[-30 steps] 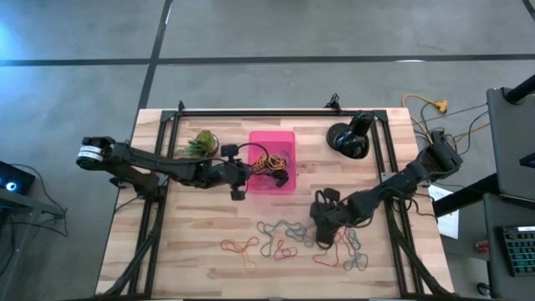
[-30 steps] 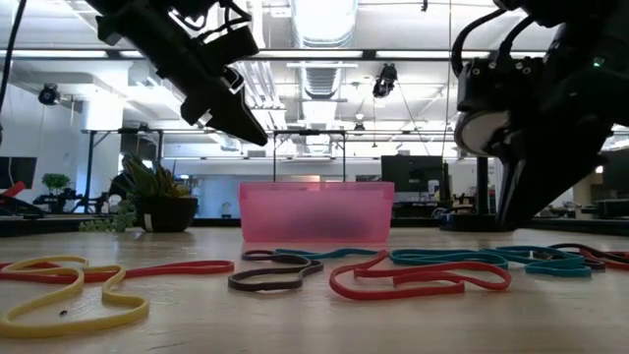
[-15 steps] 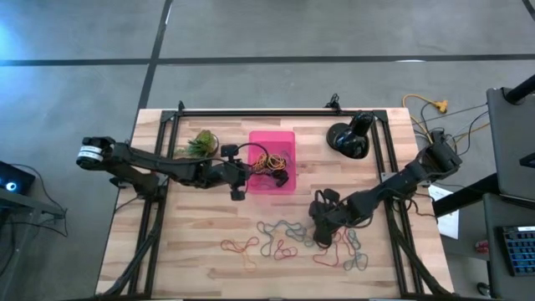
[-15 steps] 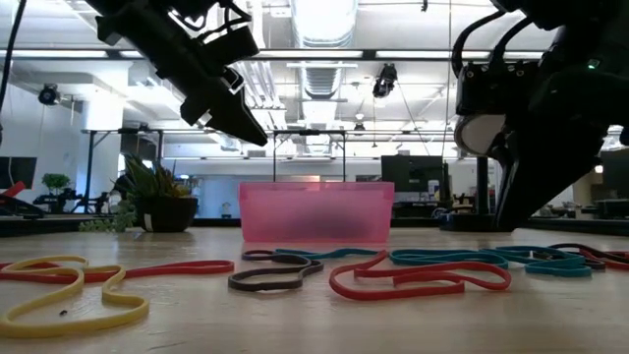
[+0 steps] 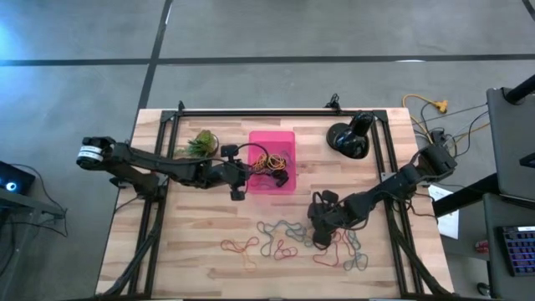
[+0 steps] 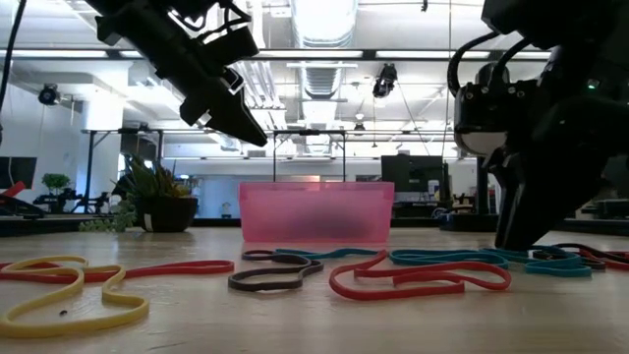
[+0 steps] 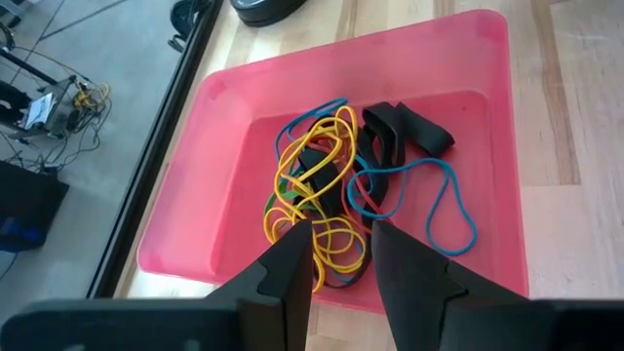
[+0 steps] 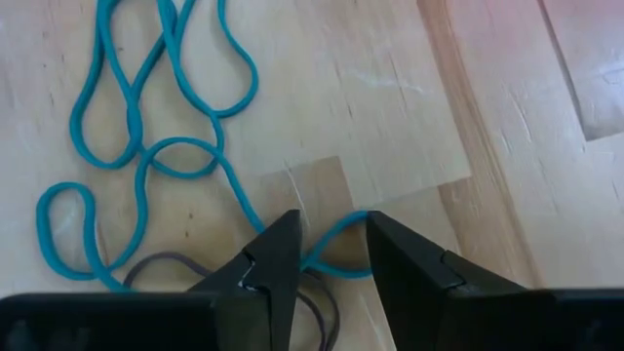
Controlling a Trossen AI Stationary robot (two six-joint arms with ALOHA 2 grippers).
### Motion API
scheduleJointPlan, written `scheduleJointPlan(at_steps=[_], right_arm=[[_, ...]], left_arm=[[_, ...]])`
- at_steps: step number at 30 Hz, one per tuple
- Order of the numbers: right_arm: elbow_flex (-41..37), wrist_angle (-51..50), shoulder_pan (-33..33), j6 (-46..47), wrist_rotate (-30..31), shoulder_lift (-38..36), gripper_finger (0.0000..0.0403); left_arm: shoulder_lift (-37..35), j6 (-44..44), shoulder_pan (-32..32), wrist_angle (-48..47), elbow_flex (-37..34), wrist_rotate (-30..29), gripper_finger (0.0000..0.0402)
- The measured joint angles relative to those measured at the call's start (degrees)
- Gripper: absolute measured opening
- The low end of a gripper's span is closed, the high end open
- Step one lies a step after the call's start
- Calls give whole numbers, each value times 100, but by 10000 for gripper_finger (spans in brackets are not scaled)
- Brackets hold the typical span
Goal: Pick and place rubber bands into bin
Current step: Put the blue rubber bands into the pink bin
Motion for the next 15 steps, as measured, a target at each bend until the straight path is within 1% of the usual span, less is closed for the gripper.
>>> scheduleJointPlan(at_steps=[4, 8, 13, 15], right_arm=[[45, -264, 2, 275, -23, -2, 108], [57, -619, 11, 473, -61, -15, 83], [100, -699, 13, -23, -96, -13, 24], [163, -738, 13, -274, -53, -6, 13]], left_arm=[[0, 0, 0, 2, 0, 0, 93], [0, -2, 0, 5, 0, 0, 93], [0, -2, 0, 10, 0, 0, 93], [0, -2, 0, 11, 0, 0, 93]])
